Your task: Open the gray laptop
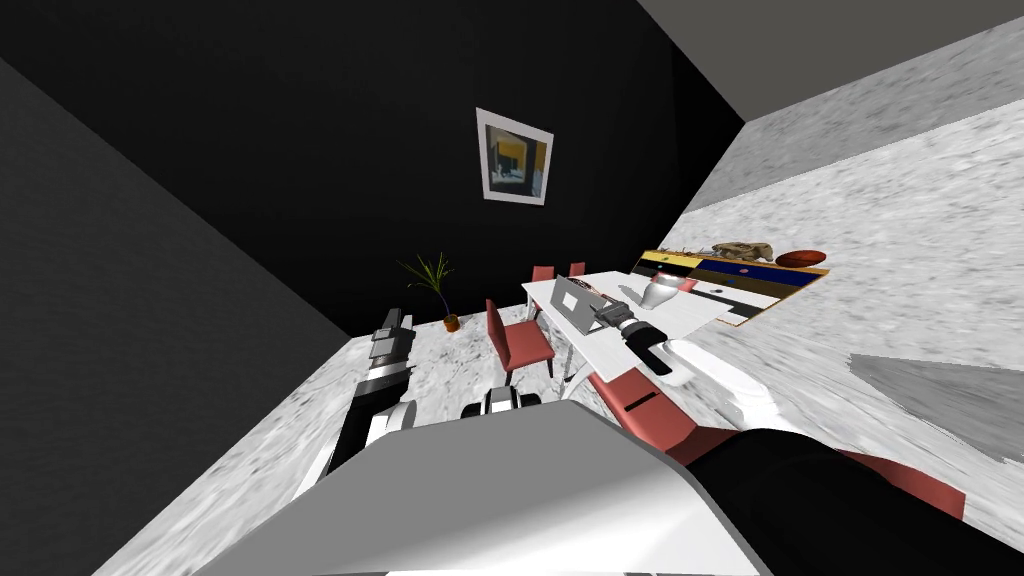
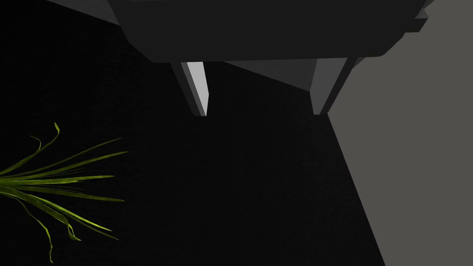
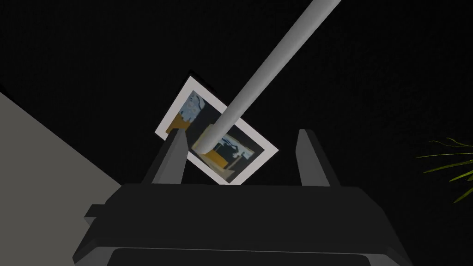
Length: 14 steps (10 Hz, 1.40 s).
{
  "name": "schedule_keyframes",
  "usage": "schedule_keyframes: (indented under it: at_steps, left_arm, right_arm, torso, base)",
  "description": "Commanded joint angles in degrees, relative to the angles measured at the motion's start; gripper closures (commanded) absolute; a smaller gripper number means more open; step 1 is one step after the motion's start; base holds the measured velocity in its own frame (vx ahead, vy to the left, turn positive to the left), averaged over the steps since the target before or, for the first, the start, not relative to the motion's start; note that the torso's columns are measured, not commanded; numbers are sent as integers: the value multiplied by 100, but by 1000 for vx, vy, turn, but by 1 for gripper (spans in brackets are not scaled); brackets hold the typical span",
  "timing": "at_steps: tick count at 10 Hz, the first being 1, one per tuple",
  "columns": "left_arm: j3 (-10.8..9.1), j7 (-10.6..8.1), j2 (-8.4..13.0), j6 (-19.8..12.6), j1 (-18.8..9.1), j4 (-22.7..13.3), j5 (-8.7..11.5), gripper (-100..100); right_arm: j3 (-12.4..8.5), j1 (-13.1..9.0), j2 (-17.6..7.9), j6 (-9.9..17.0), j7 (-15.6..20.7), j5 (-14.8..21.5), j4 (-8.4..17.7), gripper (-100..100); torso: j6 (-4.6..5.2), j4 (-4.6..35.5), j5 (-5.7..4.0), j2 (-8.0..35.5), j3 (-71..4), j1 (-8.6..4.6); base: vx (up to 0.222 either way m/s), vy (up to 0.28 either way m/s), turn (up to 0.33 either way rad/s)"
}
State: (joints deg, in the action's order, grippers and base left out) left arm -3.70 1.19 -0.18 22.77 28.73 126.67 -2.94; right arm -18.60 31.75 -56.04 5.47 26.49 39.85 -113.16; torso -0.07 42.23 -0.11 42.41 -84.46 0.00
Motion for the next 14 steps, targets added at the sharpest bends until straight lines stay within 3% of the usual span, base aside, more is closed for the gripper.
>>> schedule_keyframes:
  at_steps: [1,9,10,11,14]
  left_arm:
    - [0,0,0,0,-1,0,0,0]
    - [0,0,0,0,0,0,0,0]
    - [0,0,1,0,0,0,0,0]
    - [0,0,0,0,0,0,0,0]
    - [-1,0,1,0,0,0,0,0]
  right_arm:
    - [-1,30,-233,-43,-309,-342,128,100]
    - [-7,150,-1165,-214,-1544,-1712,639,100]
    - [-43,139,-1098,-198,-1428,-1598,553,100]
    - [35,167,-1144,-248,-1703,-1858,612,100]
    - [161,216,-1195,-319,-2061,-2217,695,100]
  torso:
    - [-10,-18,-19,-15,-5,-5]
    - [13,-23,-25,-43,-25,-43]
    - [14,-18,-22,-39,-23,-42]
    - [11,-12,-9,-33,-20,-19]
    - [6,-19,-23,-48,-28,-50]
  base:
    - [-10,-50,52]
    - [-10,-67,28]
    - [-6,-30,8]
    - [7,-71,42]
    - [8,-134,55]
